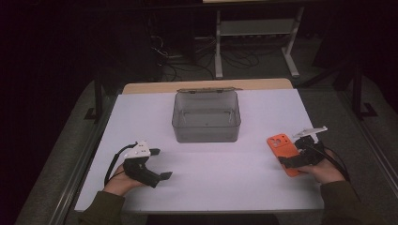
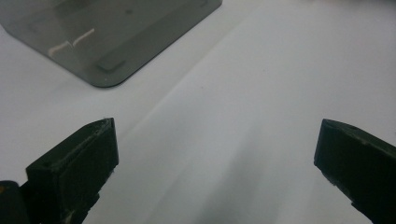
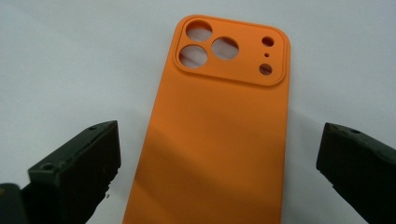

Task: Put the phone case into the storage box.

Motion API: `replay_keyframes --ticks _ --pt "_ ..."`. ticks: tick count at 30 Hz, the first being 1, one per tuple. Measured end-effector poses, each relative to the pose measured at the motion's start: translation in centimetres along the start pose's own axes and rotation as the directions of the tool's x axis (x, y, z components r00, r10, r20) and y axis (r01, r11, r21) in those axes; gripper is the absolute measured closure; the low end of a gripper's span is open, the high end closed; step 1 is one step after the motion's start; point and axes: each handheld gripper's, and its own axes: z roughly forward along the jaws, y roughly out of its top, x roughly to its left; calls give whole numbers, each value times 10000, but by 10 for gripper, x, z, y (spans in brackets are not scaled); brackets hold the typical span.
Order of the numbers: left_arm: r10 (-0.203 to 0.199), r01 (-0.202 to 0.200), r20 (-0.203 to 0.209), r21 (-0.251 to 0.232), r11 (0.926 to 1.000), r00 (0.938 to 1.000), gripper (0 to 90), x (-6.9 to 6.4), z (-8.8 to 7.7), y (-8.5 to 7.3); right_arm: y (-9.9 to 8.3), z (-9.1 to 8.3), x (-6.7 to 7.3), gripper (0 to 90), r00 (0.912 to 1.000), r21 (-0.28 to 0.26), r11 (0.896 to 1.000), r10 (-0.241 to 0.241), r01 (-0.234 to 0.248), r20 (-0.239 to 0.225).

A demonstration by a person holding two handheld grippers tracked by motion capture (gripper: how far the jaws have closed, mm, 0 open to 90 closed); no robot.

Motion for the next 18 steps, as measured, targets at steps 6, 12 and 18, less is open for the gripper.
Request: replay_keyframes --ticks 6,12,18 --pt "3 -3 -3 -1 10000 10000 0 0 0 0 -1 3 0 0 10000 137 9999 -49 48 45" --pt "-1 1 -7 0 10000 10000 0 0 0 0 -3 5 0 0 10000 265 9996 -17 17 11" --pt "2 -2 -3 9 10000 10000 0 0 0 0 -3 7 2 0 10000 440 9990 -42 41 23"
